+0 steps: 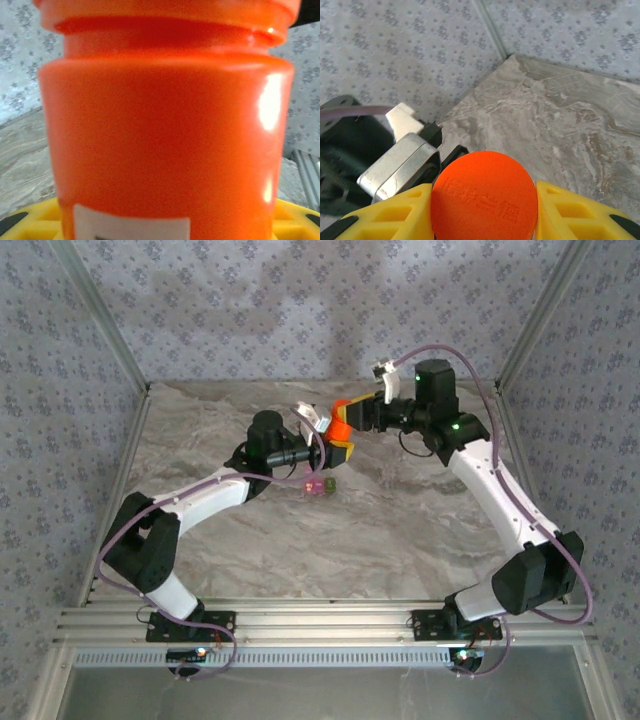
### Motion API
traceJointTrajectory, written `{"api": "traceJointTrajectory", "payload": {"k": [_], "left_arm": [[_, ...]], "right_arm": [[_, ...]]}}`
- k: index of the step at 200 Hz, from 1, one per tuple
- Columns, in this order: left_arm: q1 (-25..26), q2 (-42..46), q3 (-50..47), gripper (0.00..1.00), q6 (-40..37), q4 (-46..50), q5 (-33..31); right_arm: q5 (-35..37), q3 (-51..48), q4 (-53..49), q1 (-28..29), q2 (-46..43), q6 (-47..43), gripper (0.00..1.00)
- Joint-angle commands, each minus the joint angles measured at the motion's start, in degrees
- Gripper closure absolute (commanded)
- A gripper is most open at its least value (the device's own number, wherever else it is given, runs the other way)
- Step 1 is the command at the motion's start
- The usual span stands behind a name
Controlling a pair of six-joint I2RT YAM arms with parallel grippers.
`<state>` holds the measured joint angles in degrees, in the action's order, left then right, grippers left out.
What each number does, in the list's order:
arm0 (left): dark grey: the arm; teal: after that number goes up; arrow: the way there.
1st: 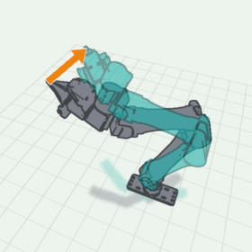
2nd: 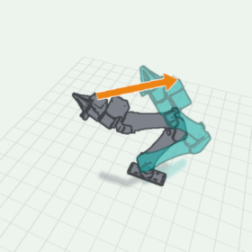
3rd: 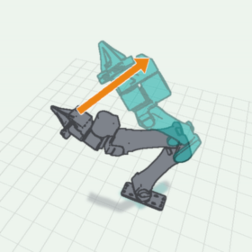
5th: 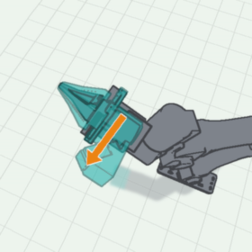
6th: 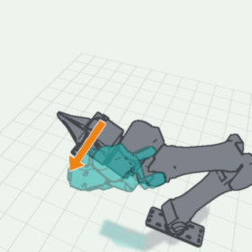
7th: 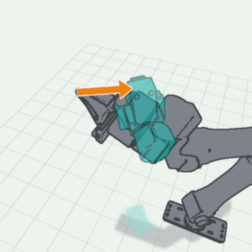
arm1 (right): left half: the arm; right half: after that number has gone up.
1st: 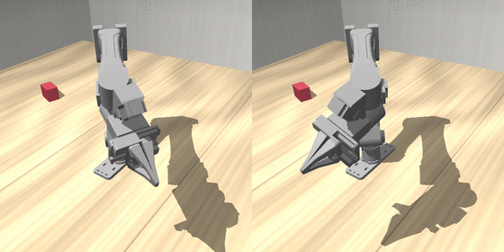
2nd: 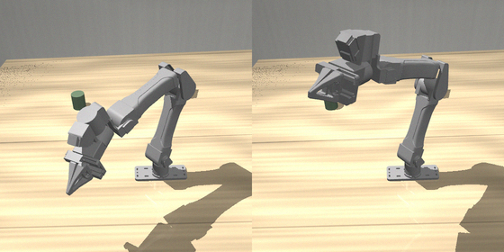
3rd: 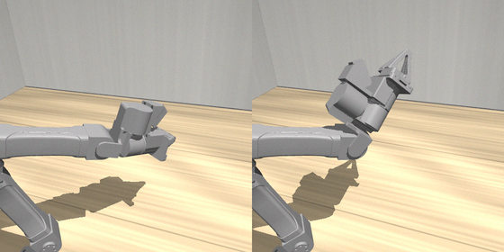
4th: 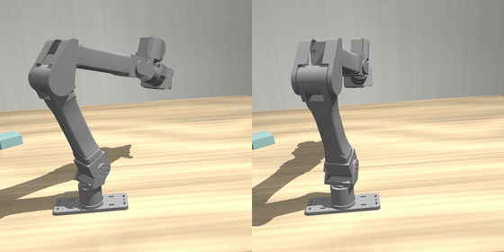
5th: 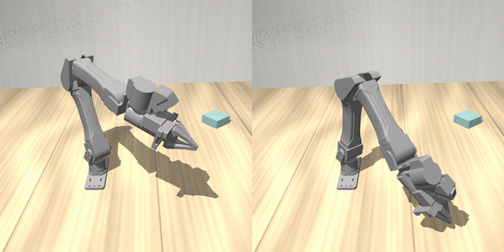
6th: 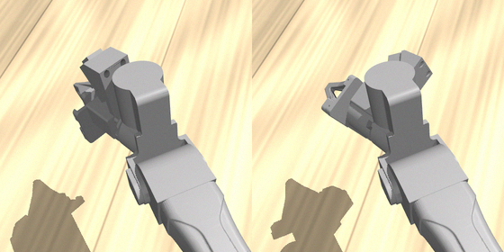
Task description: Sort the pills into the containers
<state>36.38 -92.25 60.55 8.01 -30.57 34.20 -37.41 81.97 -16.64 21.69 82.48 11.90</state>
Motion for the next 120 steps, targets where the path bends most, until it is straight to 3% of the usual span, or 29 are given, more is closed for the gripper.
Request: {"api": "traceJointTrajectory", "payload": {"k": [1, 47, 100, 120], "left_arm": [[1.6, 2.0, 1.2, 1.00, -0.7, -7.9, -4.5], [3.6, 1.1, 1.9, 1.00, -3.0, -6.4, -7.2], [3.7, 1.0, 0.7, 1.00, -2.6, -7.7, -9.9], [3.5, 1.3, 0.5, 1.00, -2.6, -7.7, -10.0]], "right_arm": [[6.3, -3.4, -1.9, 3.9, 1.5, 5.8, 0.55], [10.1, -2.8, -1.0, 6.9, 3.5, 9.0, 0.53], [10.0, -2.6, 0.1, 4.8, 1.6, 10.7, 0.51], [7.8, -2.9, 0.7, 3.9, 0.4, 10.2, 0.33]]}}
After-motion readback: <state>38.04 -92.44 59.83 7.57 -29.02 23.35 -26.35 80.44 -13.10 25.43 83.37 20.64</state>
